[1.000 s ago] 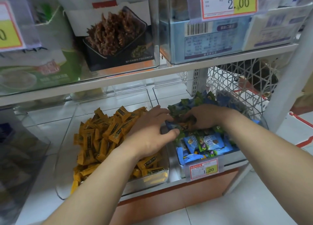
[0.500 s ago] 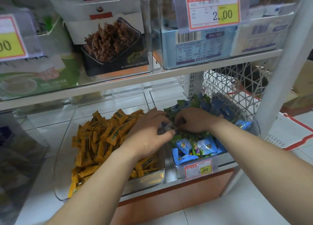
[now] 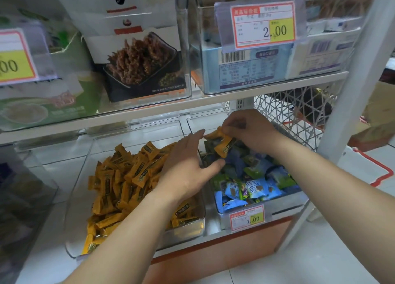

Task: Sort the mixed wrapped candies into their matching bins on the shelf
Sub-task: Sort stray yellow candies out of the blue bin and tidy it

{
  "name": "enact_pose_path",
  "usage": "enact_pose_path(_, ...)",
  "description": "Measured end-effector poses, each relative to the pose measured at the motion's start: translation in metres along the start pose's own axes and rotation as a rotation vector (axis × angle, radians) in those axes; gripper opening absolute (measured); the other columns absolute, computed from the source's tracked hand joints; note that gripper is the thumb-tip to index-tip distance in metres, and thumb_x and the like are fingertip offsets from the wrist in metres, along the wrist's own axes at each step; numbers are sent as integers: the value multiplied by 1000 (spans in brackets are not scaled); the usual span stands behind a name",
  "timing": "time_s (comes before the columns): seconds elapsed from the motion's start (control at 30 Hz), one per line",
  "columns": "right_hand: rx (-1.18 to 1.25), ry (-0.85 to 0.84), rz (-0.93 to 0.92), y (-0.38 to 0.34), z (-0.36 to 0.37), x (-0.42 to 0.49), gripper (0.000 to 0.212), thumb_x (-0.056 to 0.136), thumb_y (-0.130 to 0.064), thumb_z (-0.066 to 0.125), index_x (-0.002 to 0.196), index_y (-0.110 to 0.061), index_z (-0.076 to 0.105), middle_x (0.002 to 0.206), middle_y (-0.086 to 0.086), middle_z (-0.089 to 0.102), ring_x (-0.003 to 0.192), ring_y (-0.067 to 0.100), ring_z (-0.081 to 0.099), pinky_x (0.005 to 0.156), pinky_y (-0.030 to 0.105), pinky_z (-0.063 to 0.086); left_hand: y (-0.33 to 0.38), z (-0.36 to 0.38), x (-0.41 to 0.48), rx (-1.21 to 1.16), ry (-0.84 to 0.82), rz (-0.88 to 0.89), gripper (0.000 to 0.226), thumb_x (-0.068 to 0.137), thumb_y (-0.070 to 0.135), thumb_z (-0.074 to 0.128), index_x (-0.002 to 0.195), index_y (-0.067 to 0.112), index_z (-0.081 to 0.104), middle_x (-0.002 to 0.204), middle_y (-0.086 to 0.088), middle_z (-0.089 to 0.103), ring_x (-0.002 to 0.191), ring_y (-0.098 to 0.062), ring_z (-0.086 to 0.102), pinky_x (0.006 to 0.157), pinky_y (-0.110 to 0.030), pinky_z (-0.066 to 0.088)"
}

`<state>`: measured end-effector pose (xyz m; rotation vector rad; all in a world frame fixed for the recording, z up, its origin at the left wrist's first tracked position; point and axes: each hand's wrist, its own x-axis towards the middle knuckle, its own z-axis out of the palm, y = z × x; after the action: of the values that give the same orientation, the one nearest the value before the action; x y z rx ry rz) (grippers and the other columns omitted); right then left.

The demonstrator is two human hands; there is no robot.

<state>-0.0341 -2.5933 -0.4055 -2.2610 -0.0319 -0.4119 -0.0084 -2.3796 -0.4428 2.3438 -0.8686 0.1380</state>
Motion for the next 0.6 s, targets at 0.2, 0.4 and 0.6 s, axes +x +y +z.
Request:
enact_pose_path(0.2, 222, 43, 31, -22, 8, -9, 12, 91, -17, 70, 83, -25, 72, 82, -6, 75, 79, 4, 70, 70, 14, 51, 16, 2, 4, -158, 145, 8, 82, 76, 77, 54, 146, 40, 32, 144, 10, 48, 127, -8, 44, 104, -27, 38)
enact_pose_path(0.4, 395, 62, 70, -28, 14, -12, 7, 91, -16, 72, 85, -21, 74, 78, -6, 75, 74, 7, 69, 65, 20, 52, 17, -9, 0, -381, 244, -35, 39, 80, 53, 66, 116, 41, 58, 95, 17, 67, 82, -3, 63, 75, -24, 52)
enact_pose_path(0.6, 388, 18, 87, -29, 24, -8, 8, 94, -25, 69, 88, -23, 74, 84, -4, 76, 72, 16, 74, 69, 26, 59, 0, -34, -5, -500, 349, -151, 25, 81, 29, 73, 99, 44, 64, 91, 29, 68, 79, 7, 64, 61, -8, 46)
